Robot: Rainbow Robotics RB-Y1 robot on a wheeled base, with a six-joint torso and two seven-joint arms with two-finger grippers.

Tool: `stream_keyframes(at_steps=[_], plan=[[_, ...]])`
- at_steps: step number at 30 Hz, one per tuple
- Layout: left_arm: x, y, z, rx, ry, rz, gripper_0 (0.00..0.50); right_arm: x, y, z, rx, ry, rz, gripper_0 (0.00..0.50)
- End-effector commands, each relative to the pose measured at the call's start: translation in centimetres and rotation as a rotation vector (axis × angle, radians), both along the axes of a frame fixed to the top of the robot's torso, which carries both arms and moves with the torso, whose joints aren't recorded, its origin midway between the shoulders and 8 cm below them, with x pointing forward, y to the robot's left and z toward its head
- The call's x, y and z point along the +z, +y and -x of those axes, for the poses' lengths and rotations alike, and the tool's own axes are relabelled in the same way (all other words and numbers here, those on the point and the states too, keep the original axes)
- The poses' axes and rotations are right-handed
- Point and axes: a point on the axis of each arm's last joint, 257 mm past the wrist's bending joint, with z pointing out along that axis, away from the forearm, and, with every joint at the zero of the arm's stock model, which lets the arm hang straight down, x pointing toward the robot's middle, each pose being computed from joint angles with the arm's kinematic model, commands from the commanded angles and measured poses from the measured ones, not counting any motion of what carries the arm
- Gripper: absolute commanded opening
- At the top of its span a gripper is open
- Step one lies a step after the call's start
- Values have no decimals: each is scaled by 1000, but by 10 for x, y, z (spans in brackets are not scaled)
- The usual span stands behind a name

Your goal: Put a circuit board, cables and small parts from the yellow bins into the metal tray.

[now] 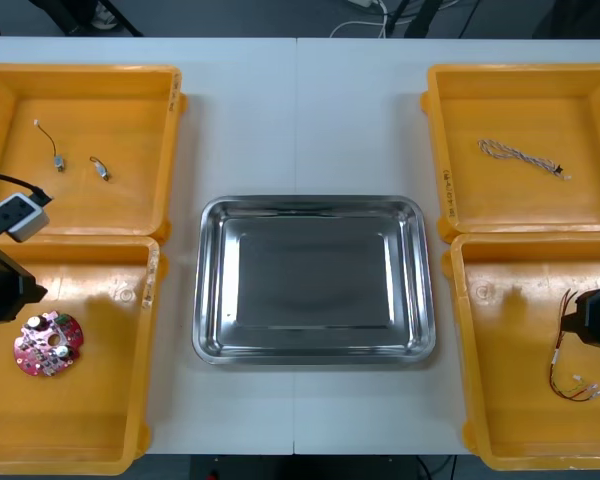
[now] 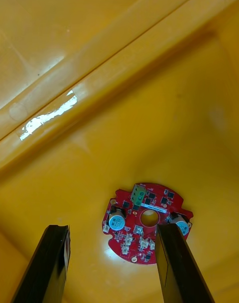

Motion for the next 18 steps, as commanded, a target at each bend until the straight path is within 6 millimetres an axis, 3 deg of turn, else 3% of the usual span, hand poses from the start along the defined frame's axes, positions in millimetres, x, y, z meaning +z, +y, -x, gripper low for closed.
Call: stream_keyframes(at_steps=[1, 18], plan=[[-6, 8, 9, -123, 26, -102, 500, 1, 1, 1, -97, -23, -44, 500], [-45, 9, 3, -197, 50, -113, 500, -20, 1, 21, -227, 30, -106, 500]])
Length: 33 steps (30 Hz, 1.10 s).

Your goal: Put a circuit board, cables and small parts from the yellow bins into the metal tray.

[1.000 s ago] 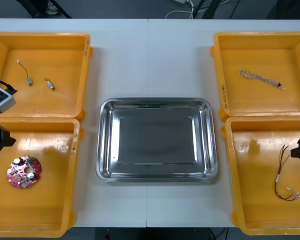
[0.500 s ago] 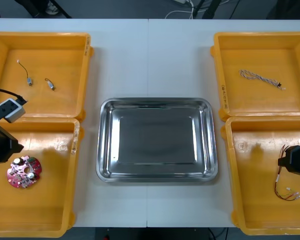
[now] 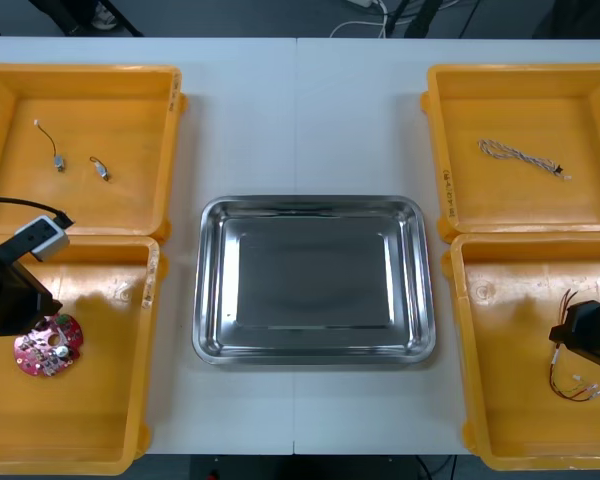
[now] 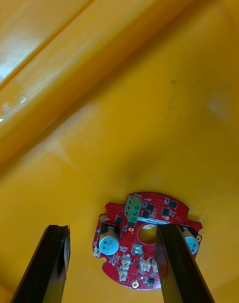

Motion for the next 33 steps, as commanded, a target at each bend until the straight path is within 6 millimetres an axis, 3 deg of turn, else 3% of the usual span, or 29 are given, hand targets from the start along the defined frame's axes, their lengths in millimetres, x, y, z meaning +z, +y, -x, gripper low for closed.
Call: stream_keyframes(at_steps=[1, 16, 33], plan=[[-6, 11, 8, -119, 19, -95, 500, -1, -8, 11, -47, 4, -8, 500], [-31, 9, 13, -160, 42, -131, 500, -9, -4, 11, -89, 25, -34, 500], [-43, 7, 15, -186, 46, -157, 500, -12, 4, 0, -39, 22, 36, 500]])
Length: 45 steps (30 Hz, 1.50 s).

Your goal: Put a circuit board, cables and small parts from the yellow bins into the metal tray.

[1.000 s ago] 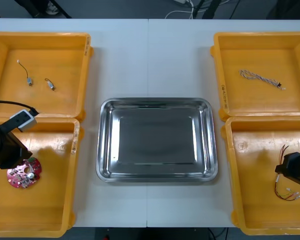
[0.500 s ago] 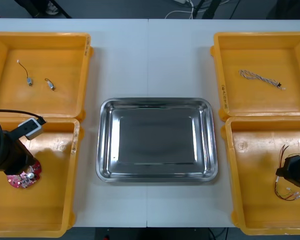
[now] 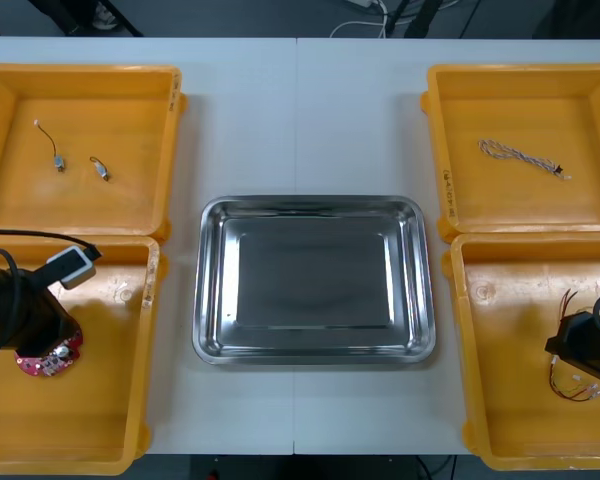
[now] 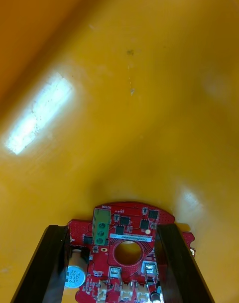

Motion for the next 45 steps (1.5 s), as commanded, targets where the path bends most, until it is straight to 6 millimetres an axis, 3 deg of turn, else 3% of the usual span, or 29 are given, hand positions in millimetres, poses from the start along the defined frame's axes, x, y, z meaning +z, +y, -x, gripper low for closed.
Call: stream_keyframes(at_steps=[1, 10, 24, 43, 44, 45], plan=[[-4, 17, 6, -108, 10, -94, 500, 3, 4, -8, -5, -10, 17, 500], [-9, 21, 4, -108, 8, -91, 500, -4, -3, -10, 4, -13, 98, 500], [-14, 24, 5, -103, 21, -79, 500, -13, -4, -18, -13, -31, 73, 500], [-21, 21, 4, -113, 12, -73, 500, -19, 12, -21, -17, -40, 43, 500], [-21, 22, 4, -114, 14, -73, 415, -20, 12, -20, -18, -37, 43, 500], [-21, 22, 4, -114, 14, -73, 299, -20, 12, -20, -18, -37, 43, 500]])
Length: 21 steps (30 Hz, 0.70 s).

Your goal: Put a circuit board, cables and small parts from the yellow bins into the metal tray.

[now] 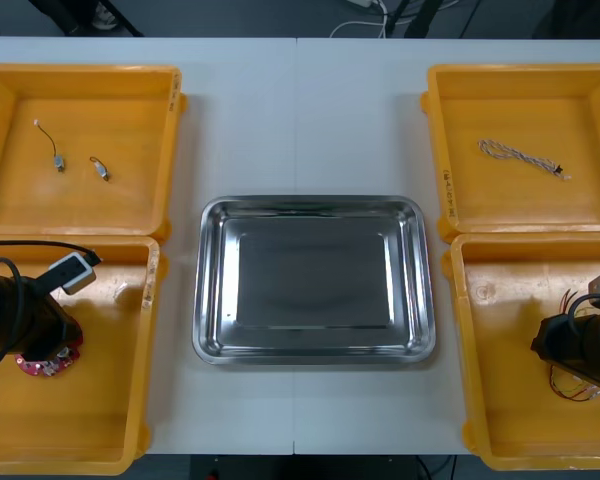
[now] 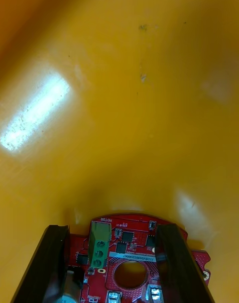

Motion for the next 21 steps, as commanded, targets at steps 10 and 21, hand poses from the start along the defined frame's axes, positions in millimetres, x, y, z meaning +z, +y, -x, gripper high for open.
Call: stream_keyframes(at_steps=[10, 21], plan=[[-2, 16, 10, -139, 19, -100, 0, -4, 8, -6, -19, -11, -25, 500], [25, 13, 2, -139, 4, -99, 0, -7, 12, -5, -20, -8, -37, 500]])
